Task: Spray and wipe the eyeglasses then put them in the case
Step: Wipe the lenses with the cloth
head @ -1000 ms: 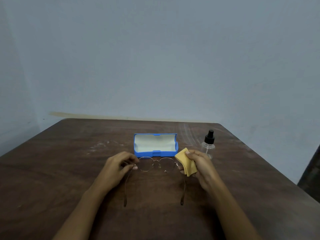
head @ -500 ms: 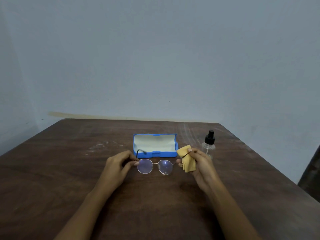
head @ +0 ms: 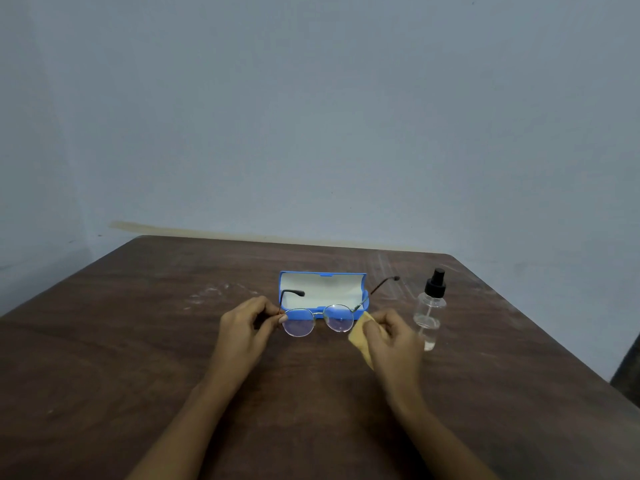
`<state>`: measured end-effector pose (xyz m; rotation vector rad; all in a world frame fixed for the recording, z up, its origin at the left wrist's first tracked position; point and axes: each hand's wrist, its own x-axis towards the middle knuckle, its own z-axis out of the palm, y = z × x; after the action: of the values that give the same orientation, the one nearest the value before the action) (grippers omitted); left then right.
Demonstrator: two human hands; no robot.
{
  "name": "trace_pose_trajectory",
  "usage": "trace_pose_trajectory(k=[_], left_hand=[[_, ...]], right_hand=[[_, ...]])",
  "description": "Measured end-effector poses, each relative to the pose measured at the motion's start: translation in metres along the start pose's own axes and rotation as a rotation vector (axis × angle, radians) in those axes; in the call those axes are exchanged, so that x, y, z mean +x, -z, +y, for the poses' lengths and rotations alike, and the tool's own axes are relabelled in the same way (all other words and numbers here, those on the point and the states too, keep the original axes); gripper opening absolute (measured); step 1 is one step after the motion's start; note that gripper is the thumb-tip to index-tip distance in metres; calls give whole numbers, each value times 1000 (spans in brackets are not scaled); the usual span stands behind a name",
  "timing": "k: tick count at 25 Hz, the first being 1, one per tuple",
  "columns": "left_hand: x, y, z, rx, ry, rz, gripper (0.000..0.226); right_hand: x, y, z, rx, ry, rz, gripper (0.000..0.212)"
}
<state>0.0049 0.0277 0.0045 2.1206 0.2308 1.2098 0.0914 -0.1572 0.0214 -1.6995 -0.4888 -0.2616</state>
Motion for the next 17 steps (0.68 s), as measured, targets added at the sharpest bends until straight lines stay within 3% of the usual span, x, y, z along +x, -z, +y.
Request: trace_pose_trajectory(k=[5, 8, 11, 14, 17], left_hand=[[1, -4, 1, 31, -31, -16, 16], [2, -5, -1, 33, -11, -8, 18], [2, -6, 0, 37, 0, 16, 16], [2, -7, 3, 65, -6, 14, 13], [2, -9, 4, 69, -10, 1, 11]], right_hand=[[-8, -29, -11, -43, 280, -120, 17], [-2, -45, -19, -143, 340, -115, 17], [2, -57, -22, -347, 327, -160, 20], [-3, -64, -22, -546, 488, -144, 30], [-7, -72, -15, -625, 604, -101, 13]])
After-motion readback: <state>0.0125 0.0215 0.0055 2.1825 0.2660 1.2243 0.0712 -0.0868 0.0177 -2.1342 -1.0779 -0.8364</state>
